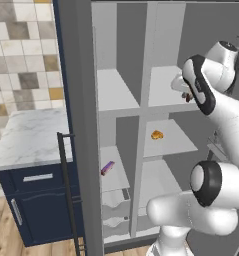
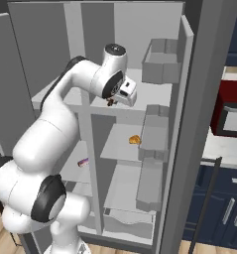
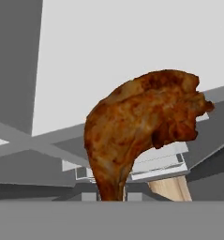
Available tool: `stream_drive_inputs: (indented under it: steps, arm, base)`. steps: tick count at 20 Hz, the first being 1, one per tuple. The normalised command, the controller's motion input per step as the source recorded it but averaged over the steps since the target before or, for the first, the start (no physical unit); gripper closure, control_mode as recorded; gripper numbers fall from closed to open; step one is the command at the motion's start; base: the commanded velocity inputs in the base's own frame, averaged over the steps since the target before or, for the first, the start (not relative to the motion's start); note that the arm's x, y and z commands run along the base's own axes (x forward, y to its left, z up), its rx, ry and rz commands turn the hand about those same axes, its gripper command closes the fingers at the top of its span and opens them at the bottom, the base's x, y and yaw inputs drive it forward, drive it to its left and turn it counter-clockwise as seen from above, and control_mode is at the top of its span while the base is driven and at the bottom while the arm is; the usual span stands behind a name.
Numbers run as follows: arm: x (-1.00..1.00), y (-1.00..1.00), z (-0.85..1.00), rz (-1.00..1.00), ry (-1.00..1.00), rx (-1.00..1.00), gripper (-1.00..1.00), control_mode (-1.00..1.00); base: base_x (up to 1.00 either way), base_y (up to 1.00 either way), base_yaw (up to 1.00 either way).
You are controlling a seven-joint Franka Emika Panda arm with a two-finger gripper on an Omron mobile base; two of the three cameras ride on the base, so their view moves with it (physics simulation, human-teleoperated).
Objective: Pick up the frozen chicken drumstick from the freezer, place it on any shelf in the fridge, and close the fridge and freezer doors when done.
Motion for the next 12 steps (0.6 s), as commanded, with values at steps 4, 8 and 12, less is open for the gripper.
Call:
stream_drive_inputs:
  steps: [4,8,12]
  arm:
    - [0.65,-0.28,-0.24,0.05,0.08,0.00,1.00,-1.00]
    - [0.69,-0.23,-0.40,0.06,0.07,0.00,1.00,-1.00]
    - [0.80,-0.06,-0.62,0.07,0.03,0.00,1.00,-1.00]
  base:
    - [0.00,0.00,0.00]
    - [0.00,0.00,0.00]
    - [0.00,0.00,0.00]
